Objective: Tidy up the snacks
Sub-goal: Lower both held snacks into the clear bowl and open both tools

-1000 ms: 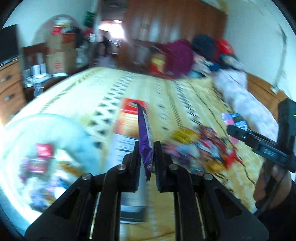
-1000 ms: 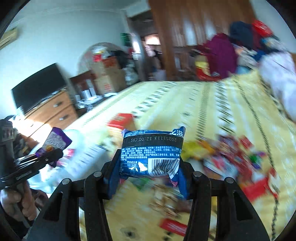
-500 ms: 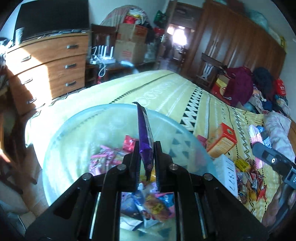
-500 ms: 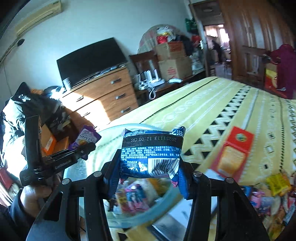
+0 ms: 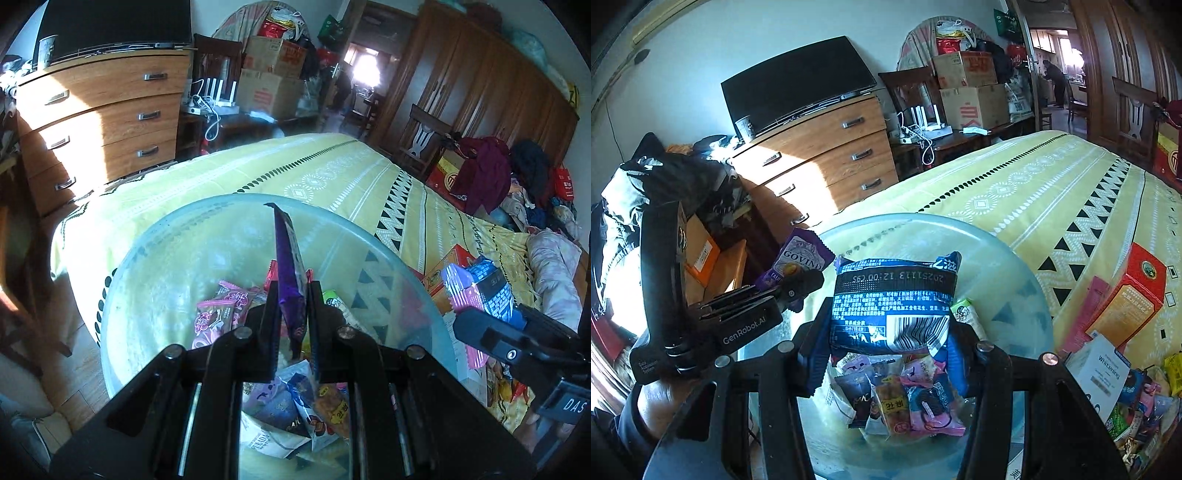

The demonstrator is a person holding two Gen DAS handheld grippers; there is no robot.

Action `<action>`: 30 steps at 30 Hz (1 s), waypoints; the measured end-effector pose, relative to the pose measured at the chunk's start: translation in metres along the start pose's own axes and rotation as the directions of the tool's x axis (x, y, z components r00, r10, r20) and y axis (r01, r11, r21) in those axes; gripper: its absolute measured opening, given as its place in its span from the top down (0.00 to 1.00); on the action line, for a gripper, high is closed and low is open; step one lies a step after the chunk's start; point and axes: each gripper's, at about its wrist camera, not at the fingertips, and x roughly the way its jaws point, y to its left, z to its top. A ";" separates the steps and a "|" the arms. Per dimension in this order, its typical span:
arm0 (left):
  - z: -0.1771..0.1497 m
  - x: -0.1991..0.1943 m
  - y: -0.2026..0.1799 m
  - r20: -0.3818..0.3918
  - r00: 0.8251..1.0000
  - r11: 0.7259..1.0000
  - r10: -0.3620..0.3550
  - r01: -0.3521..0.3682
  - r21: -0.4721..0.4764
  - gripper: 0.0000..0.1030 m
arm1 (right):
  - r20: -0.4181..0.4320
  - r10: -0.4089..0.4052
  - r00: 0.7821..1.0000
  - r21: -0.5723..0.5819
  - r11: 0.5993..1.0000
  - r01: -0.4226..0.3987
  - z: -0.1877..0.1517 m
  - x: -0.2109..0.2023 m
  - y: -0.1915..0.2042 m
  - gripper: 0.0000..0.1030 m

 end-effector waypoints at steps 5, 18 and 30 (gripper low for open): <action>0.001 0.000 0.003 -0.001 1.000 1.000 -0.007 0.007 -0.003 0.87 | -0.003 -0.002 1.000 -0.004 1.000 0.002 0.001 -0.001 0.005 0.46; 0.001 0.004 0.004 -0.016 1.000 1.000 -0.017 0.017 0.011 0.87 | -0.005 0.001 1.000 0.003 1.000 -0.001 0.001 0.001 0.005 0.46; 0.001 0.010 0.008 -0.032 0.999 1.000 0.002 -0.002 -0.002 0.86 | -0.025 0.016 1.000 0.009 1.000 -0.015 0.000 0.010 0.007 0.46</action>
